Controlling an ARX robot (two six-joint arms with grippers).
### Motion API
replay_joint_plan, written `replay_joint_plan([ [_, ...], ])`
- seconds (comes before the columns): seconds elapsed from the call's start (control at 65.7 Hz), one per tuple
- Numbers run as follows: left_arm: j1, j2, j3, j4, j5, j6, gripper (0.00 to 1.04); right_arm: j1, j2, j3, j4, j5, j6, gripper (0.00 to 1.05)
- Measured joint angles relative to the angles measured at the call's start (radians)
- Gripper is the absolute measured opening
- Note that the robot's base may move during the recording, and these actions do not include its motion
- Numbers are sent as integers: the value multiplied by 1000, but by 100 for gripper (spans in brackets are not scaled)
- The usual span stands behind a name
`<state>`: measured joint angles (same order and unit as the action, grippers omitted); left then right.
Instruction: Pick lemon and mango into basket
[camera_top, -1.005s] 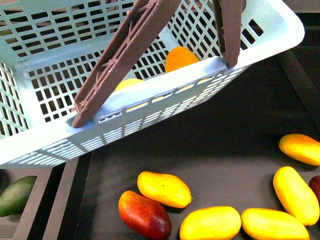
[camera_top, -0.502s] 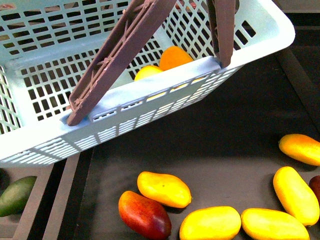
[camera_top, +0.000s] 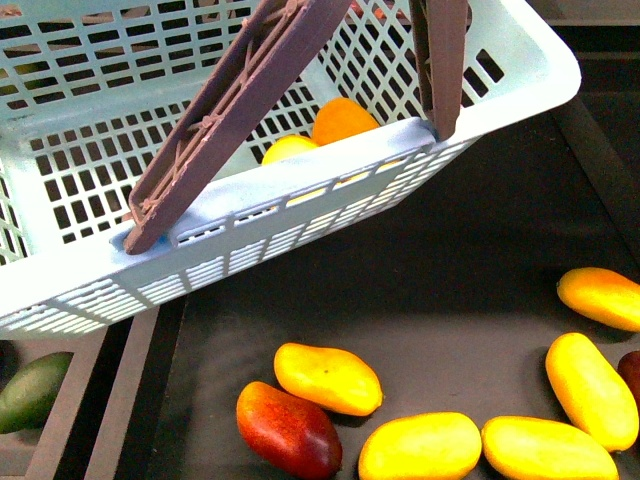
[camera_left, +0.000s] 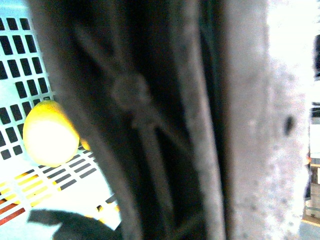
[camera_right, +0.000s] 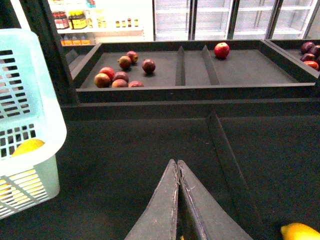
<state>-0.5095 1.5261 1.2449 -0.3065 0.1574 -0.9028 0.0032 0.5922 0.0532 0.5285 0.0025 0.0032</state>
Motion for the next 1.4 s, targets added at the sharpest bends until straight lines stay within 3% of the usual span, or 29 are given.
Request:
replay_joint_plan([
  [0.213,0,0,0,0,3,0,14,0,-71,-36,-16,1,-1,2],
  [1.203,0,0,0,0,2,0,14,0,-414,-36,-350,-2,0,2],
  [1.294,0,0,0,0,3,0,14,0,-527,-36,-496,-1,0,2],
  [1.401,0,0,0,0,2,-1,14,0,-581,-36,-523,-2,0,2],
])
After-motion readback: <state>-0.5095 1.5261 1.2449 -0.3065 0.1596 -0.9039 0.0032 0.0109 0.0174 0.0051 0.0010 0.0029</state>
